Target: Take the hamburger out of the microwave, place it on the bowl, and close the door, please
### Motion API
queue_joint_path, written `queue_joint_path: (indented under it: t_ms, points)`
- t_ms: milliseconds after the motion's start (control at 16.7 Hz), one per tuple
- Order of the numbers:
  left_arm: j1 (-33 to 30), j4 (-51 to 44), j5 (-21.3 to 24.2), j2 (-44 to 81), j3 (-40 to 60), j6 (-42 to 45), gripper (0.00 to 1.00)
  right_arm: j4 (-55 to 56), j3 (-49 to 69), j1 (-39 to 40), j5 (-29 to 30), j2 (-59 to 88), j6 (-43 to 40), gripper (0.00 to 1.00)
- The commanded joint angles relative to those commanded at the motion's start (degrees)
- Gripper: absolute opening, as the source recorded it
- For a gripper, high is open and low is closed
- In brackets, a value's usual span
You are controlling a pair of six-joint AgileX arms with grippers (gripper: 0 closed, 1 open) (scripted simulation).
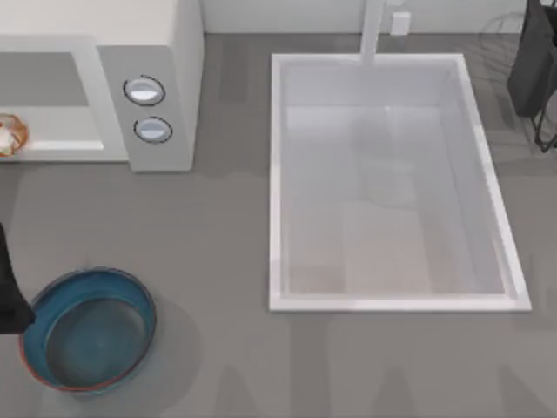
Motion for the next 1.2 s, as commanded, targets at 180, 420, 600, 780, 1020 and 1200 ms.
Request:
queue_joint_path:
  t_ms: [180, 420, 600, 780, 1020, 1200]
  points:
    - [0.0, 0.0, 0.0, 0.0, 0.0, 0.0, 1.00, 0.0, 0.0, 0.0, 0.0, 0.0, 0.0, 1.00]
    - [0.0, 0.0, 0.0, 0.0, 0.0, 0.0, 1.00, 0.0, 0.0, 0.0, 0.0, 0.0, 0.0, 1.00]
    - [0.0, 0.0, 0.0, 0.0, 0.0, 0.0, 1.00, 0.0, 0.0, 0.0, 0.0, 0.0, 0.0, 1.00]
    - [0.0, 0.0, 0.0, 0.0, 0.0, 0.0, 1.00, 0.0, 0.0, 0.0, 0.0, 0.0, 0.0, 1.00]
    - [0.3, 1.7, 0.3, 3.3, 1.2, 0.1, 1.00, 0.0, 0.0, 0.0, 0.0, 0.0, 0.0, 1.00]
    - [1.0, 5.8, 1.2, 11.6, 4.1, 0.5, 1.00, 0.0, 0.0, 0.0, 0.0, 0.0, 0.0, 1.00]
